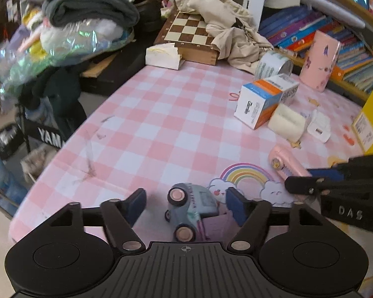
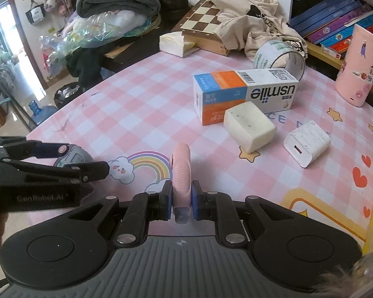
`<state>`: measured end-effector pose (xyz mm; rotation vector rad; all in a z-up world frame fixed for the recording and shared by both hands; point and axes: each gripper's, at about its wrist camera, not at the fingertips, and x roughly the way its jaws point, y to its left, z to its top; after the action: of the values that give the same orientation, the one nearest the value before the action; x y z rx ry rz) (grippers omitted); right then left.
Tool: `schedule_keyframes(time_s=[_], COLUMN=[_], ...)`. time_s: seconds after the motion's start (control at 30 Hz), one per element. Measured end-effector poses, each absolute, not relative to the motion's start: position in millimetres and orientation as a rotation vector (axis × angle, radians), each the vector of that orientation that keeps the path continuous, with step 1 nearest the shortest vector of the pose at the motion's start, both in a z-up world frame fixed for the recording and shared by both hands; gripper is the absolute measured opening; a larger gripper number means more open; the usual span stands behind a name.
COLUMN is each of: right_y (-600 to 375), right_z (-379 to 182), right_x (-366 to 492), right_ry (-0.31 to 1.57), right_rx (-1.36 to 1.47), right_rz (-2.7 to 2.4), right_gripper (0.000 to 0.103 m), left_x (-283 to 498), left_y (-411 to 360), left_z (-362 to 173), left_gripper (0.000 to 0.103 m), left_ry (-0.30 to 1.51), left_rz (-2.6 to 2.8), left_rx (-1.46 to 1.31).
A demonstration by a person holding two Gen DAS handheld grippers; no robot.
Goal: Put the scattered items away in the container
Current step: 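Lift the toy car and pink cylinder with both tools toward the yellow box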
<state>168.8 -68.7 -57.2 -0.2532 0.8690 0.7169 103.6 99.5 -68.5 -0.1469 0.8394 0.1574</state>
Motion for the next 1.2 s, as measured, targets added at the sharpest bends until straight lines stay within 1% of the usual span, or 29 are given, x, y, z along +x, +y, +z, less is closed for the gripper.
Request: schedule_keyframes(time_s=[0.2, 0.27, 0.37, 0.53, 0.6, 0.63, 0.67, 0.7, 0.73, 0.8, 1.03, 1.2], right_y=[-67.4, -68.1, -68.7, -68.6, -68.2, -67.9, -67.7, -67.3, -67.0, -66.6, -67.1, -74.0], right_z=[-59.6, -60.5, -61.5, -62.7, -62.7, -62.7, -62.6, -62.7, -62.9, -63.6, -64.7, -53.5], right_x=[170.5, 171.2, 172.1, 171.7, 171.5, 171.4, 171.1, 170.8, 170.5, 169.8, 165.2, 159.7], right_ry=[0.871, 0.875, 0.881, 0.885, 0.885, 0.885, 0.884, 0.884, 0.886, 0.888, 0.886, 0.845], right_rx=[-0.272, -0.274, -0.276, -0.285, -0.288, -0.291, -0.294, -0.298, -0.301, -0.307, -0.325, -0.302], right_rz=[0.73, 0.731, 0.733, 0.742, 0.745, 0.745, 0.746, 0.746, 0.746, 0.746, 0.745, 0.742], right_gripper=[0.014, 0.014, 0.014, 0.014, 0.014, 0.014, 0.014, 0.014, 0.014, 0.014, 0.014, 0.014], left_x=[99.0, 97.8, 98.4, 102.7, 100.6, 100.1, 99.5, 99.0, 98.8, 98.2, 95.5, 92.3], left_y=[98.1, 99.0, 100.3, 97.4, 96.4, 95.8, 94.8, 93.7, 93.2, 94.3, 92.1, 88.9], left_z=[-73.0, -75.0, -75.8, -71.7, -70.2, -69.7, -69.0, -68.0, -66.9, -66.3, -61.9, -50.8], left_gripper=[0.086, 0.094, 0.096, 0.094, 0.089, 0.077, 0.062, 0.051, 0.047, 0.044, 0.043, 0.043], left_ry=[0.857, 0.87, 0.892, 0.958, 0.945, 0.942, 0.938, 0.932, 0.93, 0.929, 0.919, 0.883], left_rz=[0.13, 0.141, 0.152, 0.114, 0.094, 0.084, 0.079, 0.079, 0.081, 0.076, 0.075, 0.064], left_rx=[-0.145, -0.143, -0.143, -0.112, -0.12, -0.121, -0.117, -0.107, -0.095, -0.102, -0.104, -0.107])
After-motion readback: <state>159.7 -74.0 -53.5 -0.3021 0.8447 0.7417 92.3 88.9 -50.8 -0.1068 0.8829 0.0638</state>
